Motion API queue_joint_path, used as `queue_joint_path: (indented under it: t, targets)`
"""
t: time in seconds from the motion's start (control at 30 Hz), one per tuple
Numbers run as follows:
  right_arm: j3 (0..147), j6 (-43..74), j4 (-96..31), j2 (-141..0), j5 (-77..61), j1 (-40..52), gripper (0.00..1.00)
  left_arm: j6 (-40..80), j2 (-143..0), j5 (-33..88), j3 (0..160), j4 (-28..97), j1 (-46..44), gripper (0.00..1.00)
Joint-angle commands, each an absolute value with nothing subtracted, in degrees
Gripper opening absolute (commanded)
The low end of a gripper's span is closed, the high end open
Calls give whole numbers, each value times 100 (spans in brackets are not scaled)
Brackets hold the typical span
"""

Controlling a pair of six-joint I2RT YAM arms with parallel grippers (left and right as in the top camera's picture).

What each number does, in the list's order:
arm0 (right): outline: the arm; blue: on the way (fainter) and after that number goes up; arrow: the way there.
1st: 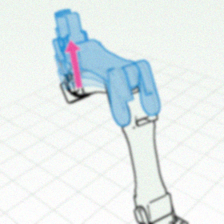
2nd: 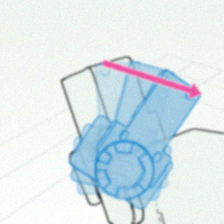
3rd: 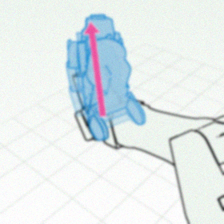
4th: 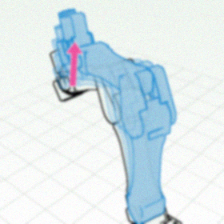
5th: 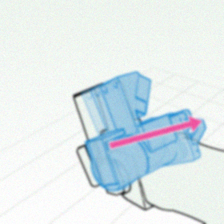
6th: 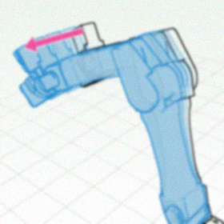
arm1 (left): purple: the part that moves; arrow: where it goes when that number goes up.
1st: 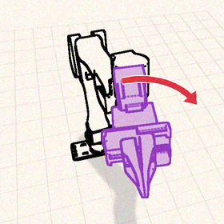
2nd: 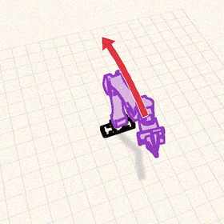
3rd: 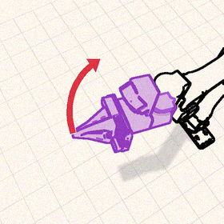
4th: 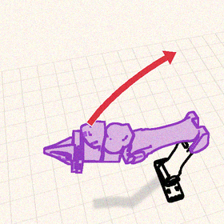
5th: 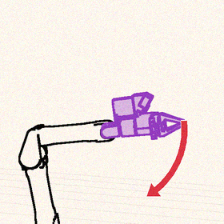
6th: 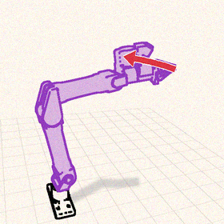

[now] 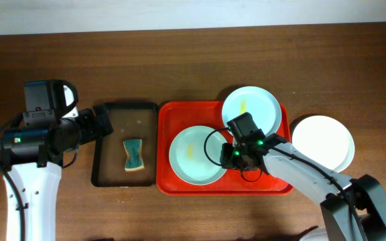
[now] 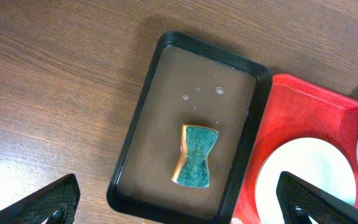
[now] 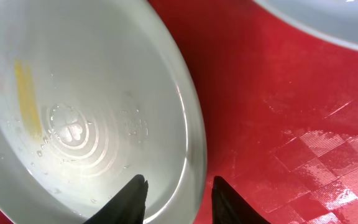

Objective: Clean dirty plates on tray and stack at the side
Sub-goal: 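Move the right gripper to the pale blue plate rim, then grip the lower pale blue plate rim with the right gripper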

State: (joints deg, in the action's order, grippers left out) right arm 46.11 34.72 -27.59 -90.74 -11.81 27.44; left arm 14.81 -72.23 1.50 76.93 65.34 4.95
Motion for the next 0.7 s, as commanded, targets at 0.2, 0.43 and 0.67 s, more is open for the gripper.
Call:
queue_joint_path:
  t: [0.2,0.43,0.67]
  targets:
    - [4617,3492,-2451,-9400,-698,2812,4,1538,-7218,172,7701,6525,504,99]
    - [4995,3192,-2375,-9389,-707,2812,36,1538,-7218,174,7701,6525,504,99]
    - [6064,3197,-4095,-9194,-770,2808,98,1538,-7218,172,7701,6525,504,99]
